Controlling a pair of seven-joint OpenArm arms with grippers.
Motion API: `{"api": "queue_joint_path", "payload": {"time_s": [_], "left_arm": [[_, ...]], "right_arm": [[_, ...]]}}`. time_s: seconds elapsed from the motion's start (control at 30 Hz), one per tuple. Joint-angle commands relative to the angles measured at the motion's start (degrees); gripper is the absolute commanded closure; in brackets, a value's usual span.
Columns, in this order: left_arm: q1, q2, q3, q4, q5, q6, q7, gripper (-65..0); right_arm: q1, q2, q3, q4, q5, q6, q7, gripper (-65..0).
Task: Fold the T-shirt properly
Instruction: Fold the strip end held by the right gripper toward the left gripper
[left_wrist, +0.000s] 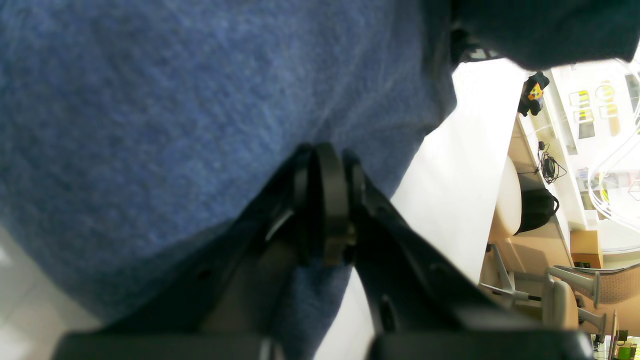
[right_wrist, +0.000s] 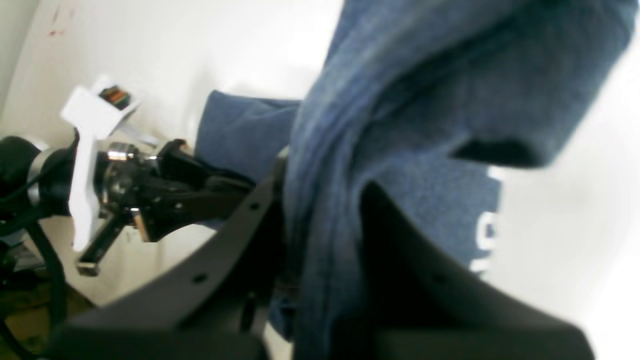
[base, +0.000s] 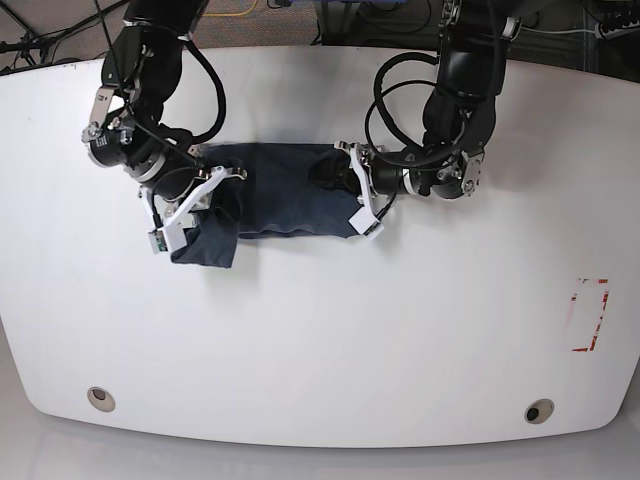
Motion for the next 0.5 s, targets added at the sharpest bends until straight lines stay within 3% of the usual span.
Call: {"api": "queue_joint_path", "payload": {"time_s": [0.0,0.47], "left_arm": [[0.71,0.46,0.25,-0.74,0.36,1.63,3.27,-1.1],[0.80,0.46,0.43,-0.56,0.36,1.63,3.19,-1.1]], "right_arm": [[0.84,0.16,-2.52,1.12,-0.16,0.02,1.35,0.0],[1.81,-3.88,-16.15,1.21,-13.78,0.02,4.95,0.0]]}}
